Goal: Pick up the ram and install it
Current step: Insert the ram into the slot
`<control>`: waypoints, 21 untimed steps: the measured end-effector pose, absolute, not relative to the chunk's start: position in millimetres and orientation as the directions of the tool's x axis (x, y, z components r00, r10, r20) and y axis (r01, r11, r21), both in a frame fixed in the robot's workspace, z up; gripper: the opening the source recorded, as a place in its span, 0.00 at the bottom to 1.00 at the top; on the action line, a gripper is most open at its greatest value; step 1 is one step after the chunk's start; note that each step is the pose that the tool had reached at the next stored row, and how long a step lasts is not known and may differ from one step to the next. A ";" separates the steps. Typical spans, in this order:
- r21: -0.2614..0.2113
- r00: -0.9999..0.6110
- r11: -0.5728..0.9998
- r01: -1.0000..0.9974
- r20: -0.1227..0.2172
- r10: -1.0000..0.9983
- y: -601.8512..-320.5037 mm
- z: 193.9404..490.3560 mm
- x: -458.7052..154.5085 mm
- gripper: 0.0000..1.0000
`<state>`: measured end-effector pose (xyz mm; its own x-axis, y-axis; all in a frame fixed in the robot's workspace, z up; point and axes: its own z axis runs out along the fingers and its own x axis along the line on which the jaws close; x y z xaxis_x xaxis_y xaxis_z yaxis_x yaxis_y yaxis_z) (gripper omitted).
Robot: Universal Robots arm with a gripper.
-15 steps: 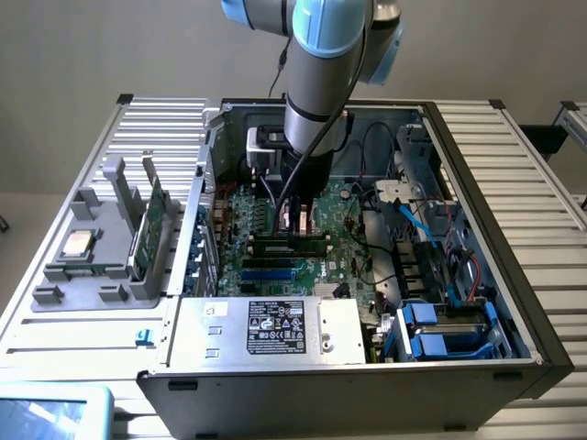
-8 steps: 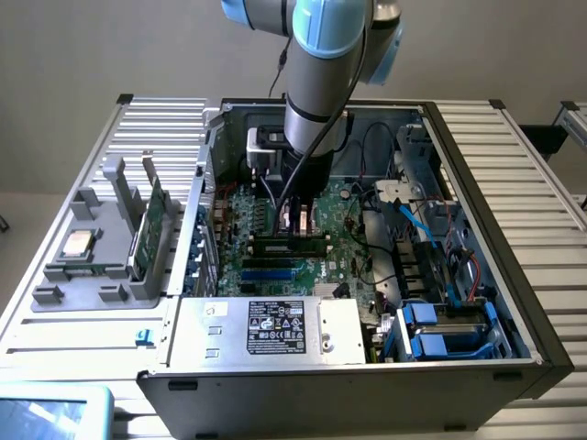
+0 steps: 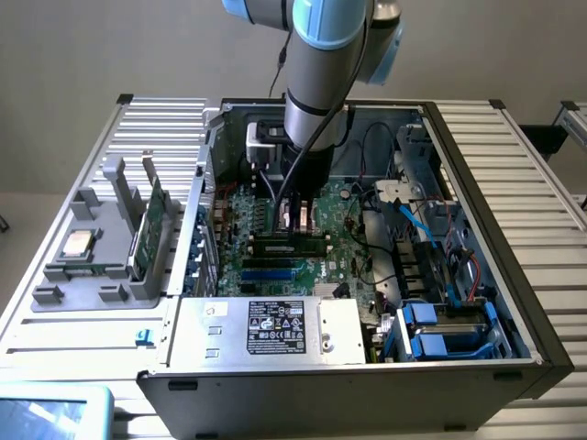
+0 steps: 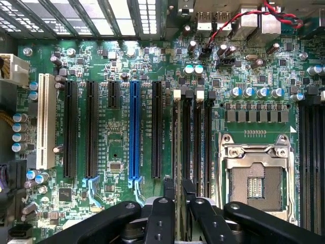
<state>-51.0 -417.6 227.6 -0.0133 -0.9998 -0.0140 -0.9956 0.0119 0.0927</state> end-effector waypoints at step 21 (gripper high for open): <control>0.091 -0.013 0.017 -0.996 0.043 -0.999 -411.8 238.1 -51.1 0.09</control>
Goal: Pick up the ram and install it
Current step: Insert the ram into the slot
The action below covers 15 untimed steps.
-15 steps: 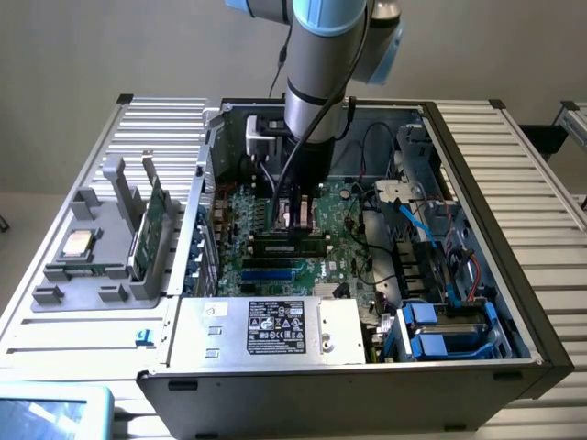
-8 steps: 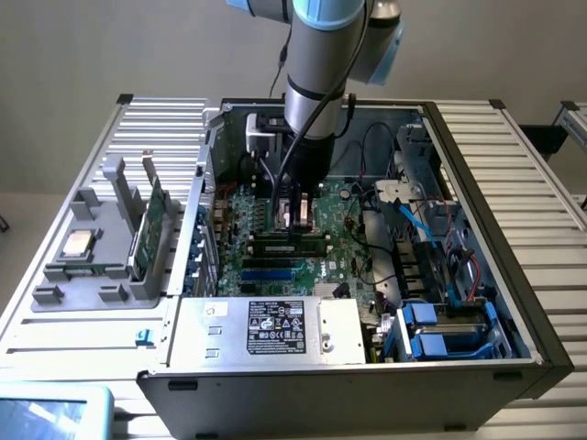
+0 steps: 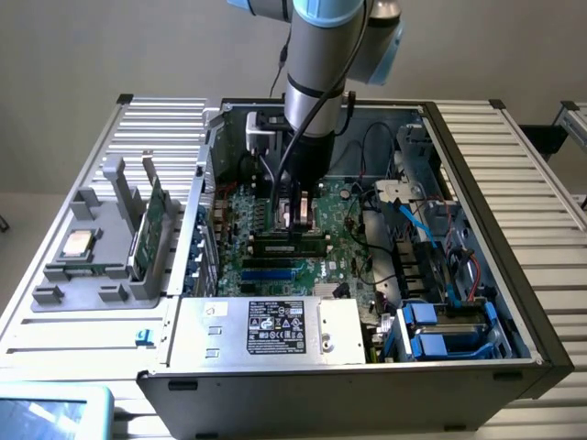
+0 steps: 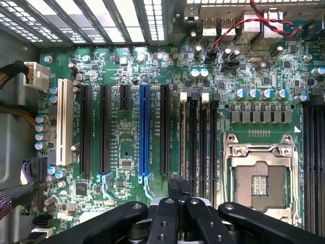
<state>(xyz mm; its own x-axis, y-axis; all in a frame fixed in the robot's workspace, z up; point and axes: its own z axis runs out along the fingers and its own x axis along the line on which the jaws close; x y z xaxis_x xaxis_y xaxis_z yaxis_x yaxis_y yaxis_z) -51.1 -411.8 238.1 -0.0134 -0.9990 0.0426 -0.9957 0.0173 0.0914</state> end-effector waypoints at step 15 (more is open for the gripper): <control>0.074 -0.014 0.017 -0.997 0.035 -0.999 -411.0 245.4 -51.1 0.09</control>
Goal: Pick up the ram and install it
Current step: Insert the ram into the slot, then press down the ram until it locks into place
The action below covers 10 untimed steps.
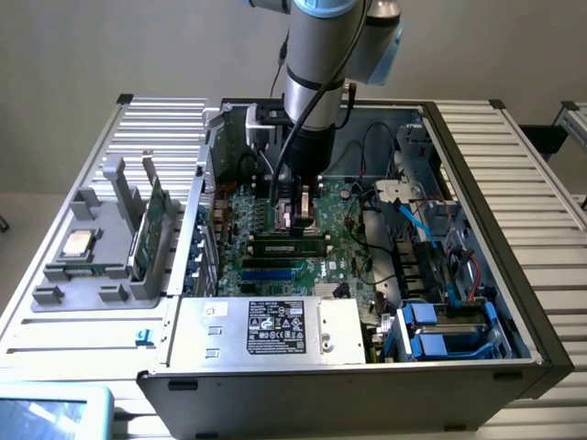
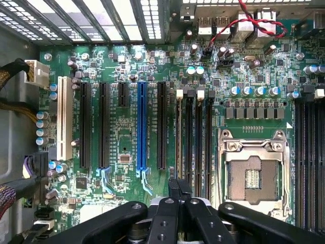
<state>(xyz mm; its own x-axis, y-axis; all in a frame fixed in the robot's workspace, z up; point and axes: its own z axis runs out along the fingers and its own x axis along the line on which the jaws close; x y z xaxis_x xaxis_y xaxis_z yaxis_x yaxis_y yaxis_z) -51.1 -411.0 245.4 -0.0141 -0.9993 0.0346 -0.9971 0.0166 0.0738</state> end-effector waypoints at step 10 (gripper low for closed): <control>0.074 -0.014 0.016 -0.997 0.034 -0.999 -411.1 245.4 -51.1 0.09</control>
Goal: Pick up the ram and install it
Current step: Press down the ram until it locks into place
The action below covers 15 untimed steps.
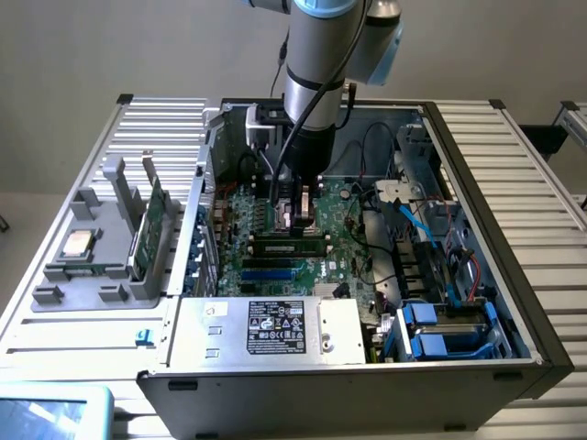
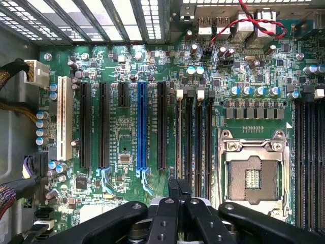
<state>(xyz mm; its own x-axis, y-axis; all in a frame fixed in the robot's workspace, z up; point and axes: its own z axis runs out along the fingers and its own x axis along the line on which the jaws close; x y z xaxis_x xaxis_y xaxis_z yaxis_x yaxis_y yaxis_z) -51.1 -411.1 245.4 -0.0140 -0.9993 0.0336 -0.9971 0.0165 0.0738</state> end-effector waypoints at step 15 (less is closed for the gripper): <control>0.038 0.008 -0.006 -0.999 0.030 -1.000 -411.3 243.0 -57.3 0.09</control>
<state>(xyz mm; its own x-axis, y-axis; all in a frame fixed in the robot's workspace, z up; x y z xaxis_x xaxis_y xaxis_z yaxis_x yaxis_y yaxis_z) -57.3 -411.3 243.0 0.0076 -0.9995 0.0298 -0.9992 -0.0065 0.0382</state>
